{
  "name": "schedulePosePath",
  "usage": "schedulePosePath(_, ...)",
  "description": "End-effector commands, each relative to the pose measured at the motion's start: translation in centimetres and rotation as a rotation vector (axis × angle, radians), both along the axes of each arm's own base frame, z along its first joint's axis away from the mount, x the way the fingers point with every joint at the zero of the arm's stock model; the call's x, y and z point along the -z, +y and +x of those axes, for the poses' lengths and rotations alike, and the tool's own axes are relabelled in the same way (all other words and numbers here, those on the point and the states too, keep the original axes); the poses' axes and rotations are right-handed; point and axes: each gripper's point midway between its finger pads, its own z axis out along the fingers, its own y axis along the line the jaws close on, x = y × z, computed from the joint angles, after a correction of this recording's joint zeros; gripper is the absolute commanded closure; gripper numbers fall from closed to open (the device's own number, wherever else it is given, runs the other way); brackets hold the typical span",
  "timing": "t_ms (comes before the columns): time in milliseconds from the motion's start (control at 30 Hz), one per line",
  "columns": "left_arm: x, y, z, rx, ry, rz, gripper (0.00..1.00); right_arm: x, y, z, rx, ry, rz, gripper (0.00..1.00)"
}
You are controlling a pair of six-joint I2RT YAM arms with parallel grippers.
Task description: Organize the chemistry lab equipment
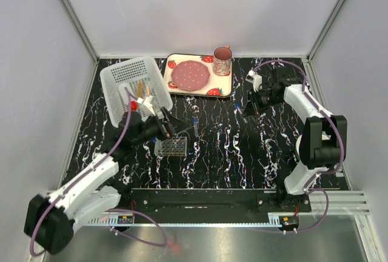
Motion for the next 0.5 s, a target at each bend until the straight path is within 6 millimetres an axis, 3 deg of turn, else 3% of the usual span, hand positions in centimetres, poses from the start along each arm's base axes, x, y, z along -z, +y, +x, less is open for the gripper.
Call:
schedulePosePath(0,-5.2,-5.4,-0.7,0.183,-0.097,-0.143,0.01,-6.3,3.9,-3.8,-0.213,-0.067,0.329,0.91)
schedulePosePath(67,-5.9,-7.0,-0.1,0.184,-0.097,-0.143,0.01,-7.3,4.3,-4.5,-0.236,-0.055,0.382,0.91)
schedulePosePath(300,-3.1,-11.0,4.5,0.128,0.047,-0.194,0.06,-8.2,5.4,-6.0,-0.327,-0.040,0.443,0.91)
schedulePosePath(467,-2.9,-13.8,6.0,0.141,0.085,-0.211,0.14,-8.1,6.1,-6.7,-0.363,-0.040,0.431,0.91)
